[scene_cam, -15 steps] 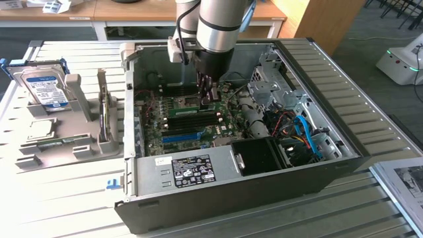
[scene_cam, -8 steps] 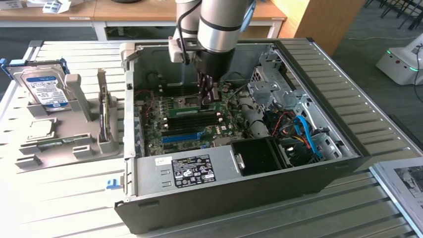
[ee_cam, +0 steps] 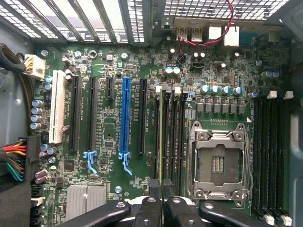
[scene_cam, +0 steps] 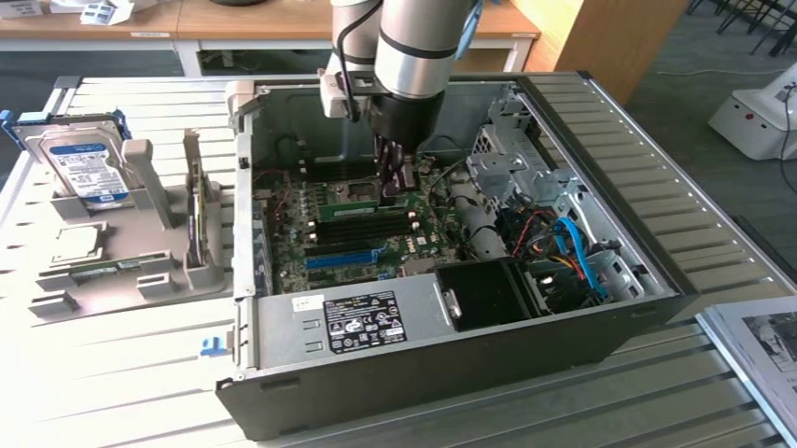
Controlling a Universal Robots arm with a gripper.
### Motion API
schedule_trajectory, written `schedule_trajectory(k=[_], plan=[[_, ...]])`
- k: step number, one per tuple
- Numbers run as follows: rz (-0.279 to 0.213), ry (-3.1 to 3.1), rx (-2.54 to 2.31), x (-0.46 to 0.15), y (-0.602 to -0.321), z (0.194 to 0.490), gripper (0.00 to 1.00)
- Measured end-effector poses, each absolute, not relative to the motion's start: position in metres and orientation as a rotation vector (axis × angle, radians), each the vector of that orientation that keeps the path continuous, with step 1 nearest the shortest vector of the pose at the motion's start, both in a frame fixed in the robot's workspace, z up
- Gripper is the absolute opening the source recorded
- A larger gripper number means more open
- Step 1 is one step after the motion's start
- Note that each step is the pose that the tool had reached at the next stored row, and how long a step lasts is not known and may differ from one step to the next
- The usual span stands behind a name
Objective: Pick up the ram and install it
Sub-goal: 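Insert the ram into the slot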
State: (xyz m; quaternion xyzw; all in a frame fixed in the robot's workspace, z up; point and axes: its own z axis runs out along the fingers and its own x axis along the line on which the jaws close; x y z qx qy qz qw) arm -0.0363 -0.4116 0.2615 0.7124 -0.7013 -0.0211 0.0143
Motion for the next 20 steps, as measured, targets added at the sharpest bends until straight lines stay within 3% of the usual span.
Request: schedule_trajectory(k=[20], plan=[[-0.066,-2.183,2.218,-0.036,-0.412,0.25,0.12]])
